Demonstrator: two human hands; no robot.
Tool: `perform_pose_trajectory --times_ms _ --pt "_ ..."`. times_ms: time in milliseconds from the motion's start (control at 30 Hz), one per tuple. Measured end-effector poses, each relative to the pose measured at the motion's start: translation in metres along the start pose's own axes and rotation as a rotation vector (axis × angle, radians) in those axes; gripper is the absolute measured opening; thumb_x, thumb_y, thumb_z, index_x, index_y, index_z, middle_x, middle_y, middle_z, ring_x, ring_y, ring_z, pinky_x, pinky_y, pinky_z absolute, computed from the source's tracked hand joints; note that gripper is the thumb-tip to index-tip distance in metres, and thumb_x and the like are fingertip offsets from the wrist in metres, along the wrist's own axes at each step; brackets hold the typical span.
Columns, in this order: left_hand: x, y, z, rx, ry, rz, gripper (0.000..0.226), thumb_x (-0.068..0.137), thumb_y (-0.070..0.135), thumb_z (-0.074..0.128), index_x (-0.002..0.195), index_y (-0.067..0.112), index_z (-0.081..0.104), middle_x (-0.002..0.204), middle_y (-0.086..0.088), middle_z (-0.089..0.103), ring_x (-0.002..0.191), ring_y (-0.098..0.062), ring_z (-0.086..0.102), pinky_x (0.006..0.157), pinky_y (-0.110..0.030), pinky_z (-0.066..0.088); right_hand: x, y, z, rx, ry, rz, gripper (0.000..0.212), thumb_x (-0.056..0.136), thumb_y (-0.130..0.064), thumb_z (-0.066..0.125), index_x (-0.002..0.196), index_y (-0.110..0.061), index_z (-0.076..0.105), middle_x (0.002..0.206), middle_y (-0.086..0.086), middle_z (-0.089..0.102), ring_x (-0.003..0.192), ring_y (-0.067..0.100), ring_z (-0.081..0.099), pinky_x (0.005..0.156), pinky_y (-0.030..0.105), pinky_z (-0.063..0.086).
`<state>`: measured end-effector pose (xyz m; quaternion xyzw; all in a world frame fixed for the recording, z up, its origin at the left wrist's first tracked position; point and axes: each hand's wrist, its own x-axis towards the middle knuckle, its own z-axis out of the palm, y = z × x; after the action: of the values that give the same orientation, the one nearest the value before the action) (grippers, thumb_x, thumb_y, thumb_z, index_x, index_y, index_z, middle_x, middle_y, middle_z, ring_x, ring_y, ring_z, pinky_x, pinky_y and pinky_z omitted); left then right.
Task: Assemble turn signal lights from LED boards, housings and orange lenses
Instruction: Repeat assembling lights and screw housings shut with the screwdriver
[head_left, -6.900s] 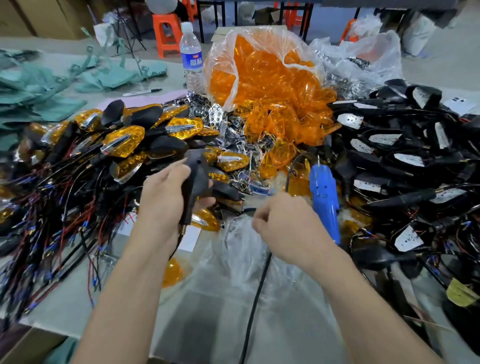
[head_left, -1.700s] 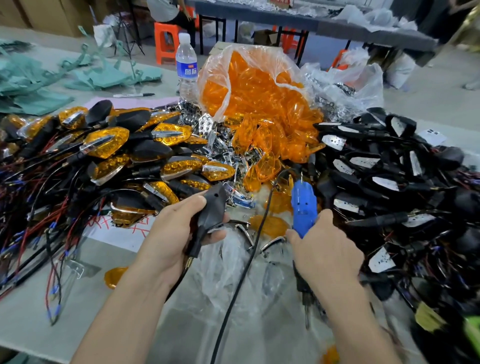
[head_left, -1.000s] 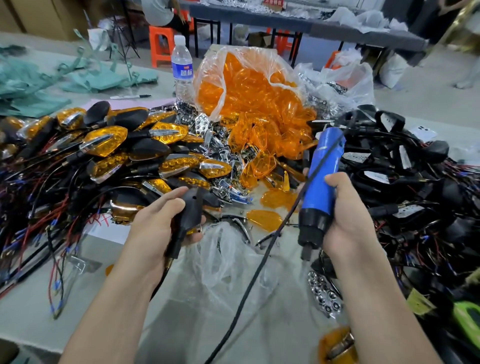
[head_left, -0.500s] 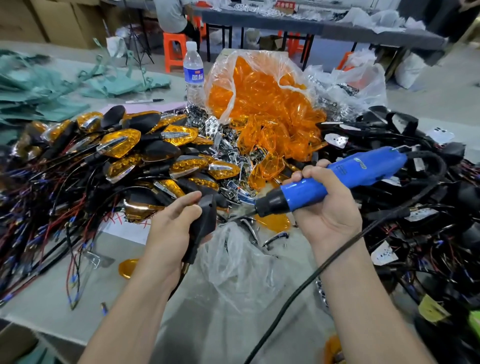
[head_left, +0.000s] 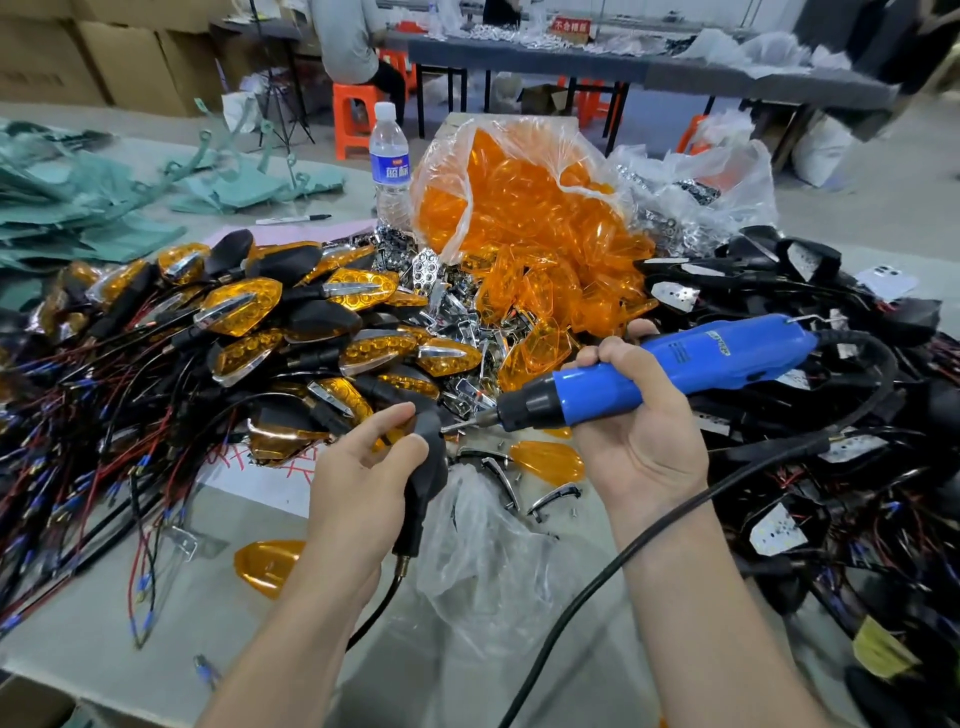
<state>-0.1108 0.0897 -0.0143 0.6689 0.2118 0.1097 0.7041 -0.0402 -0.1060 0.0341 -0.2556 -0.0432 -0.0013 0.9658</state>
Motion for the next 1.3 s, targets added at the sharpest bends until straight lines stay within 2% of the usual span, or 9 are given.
perform_pose_trajectory --times_ms 67,267,333,500,667,867,967,1133,1300 --pt "0.0 0.0 0.002 0.008 -0.001 0.006 0.032 0.094 0.018 0.072 0.116 0.041 0.075 0.089 0.006 0.08 0.086 -0.016 0.078 0.063 -0.027 0.061 -0.001 0.001 -0.001 -0.004 -0.004 -0.004 0.028 0.089 0.007 0.058 0.101 -0.018 0.055 0.08 0.005 0.054 0.073 0.022 0.059 0.087 0.039 0.051" --pt "-0.003 0.001 0.007 0.02 0.023 -0.029 0.032 0.077 0.033 0.079 0.107 0.046 0.076 0.098 0.002 0.08 0.094 -0.021 0.077 0.08 -0.046 0.065 -0.006 -0.001 -0.001 -0.027 -0.032 -0.022 0.03 0.084 0.007 0.06 0.099 -0.019 0.054 0.079 0.004 0.053 0.073 0.021 0.059 0.09 0.039 0.051" --pt "-0.004 0.002 0.007 0.013 0.045 -0.036 0.034 0.07 0.038 0.076 0.103 0.046 0.077 0.094 0.003 0.08 0.089 -0.02 0.077 0.078 -0.045 0.065 -0.007 -0.003 -0.002 -0.04 -0.036 -0.031 0.03 0.086 0.008 0.059 0.098 -0.019 0.055 0.08 0.004 0.053 0.073 0.022 0.059 0.088 0.038 0.053" --pt "-0.001 -0.001 0.007 0.023 0.081 -0.052 0.024 0.086 0.023 0.079 0.102 0.041 0.078 0.08 0.009 0.079 0.074 -0.015 0.077 0.059 -0.031 0.061 -0.007 -0.004 -0.006 -0.042 0.004 -0.038 0.031 0.09 0.01 0.057 0.1 -0.019 0.056 0.079 0.004 0.055 0.073 0.021 0.06 0.088 0.038 0.052" --pt "-0.003 0.0 0.008 0.075 0.095 -0.047 0.024 0.087 0.024 0.078 0.103 0.042 0.076 0.08 0.004 0.078 0.069 -0.012 0.074 0.05 -0.021 0.053 -0.008 -0.002 -0.007 -0.018 0.011 -0.028 0.031 0.084 0.007 0.061 0.1 -0.019 0.055 0.079 0.004 0.055 0.072 0.021 0.06 0.088 0.038 0.051" --pt "-0.006 0.0 0.01 0.149 0.094 -0.032 0.026 0.081 0.032 0.08 0.104 0.045 0.076 0.09 0.002 0.077 0.079 -0.018 0.073 0.055 -0.028 0.052 -0.012 0.003 -0.005 -0.084 -0.011 -0.041 0.03 0.082 0.006 0.061 0.099 -0.019 0.055 0.077 0.005 0.054 0.073 0.022 0.06 0.084 0.037 0.055" --pt "-0.005 0.0 0.01 0.197 0.103 -0.029 0.027 0.08 0.035 0.079 0.104 0.046 0.075 0.093 0.006 0.077 0.083 -0.013 0.073 0.053 -0.024 0.051 -0.013 0.006 -0.001 -0.15 -0.07 -0.079 0.028 0.082 0.007 0.059 0.094 -0.018 0.054 0.077 0.005 0.052 0.073 0.022 0.059 0.084 0.036 0.053" --pt "-0.006 -0.001 0.008 0.305 0.133 0.0 0.026 0.081 0.041 0.077 0.101 0.055 0.069 0.094 0.007 0.079 0.086 -0.013 0.074 0.063 -0.033 0.056 -0.017 0.012 0.002 -0.264 -0.284 -0.103 0.032 0.079 0.015 0.051 0.092 -0.014 0.05 0.075 0.006 0.055 0.075 0.023 0.057 0.084 0.035 0.052" --pt "-0.007 0.006 0.001 0.293 0.136 0.007 0.04 0.078 0.044 0.074 0.116 0.055 0.07 0.074 0.01 0.078 0.069 -0.009 0.074 0.063 -0.035 0.059 -0.013 0.015 0.008 -0.22 -0.436 -0.076 0.034 0.072 0.011 0.061 0.091 -0.013 0.046 0.075 0.003 0.057 0.075 0.022 0.055 0.086 0.036 0.049"
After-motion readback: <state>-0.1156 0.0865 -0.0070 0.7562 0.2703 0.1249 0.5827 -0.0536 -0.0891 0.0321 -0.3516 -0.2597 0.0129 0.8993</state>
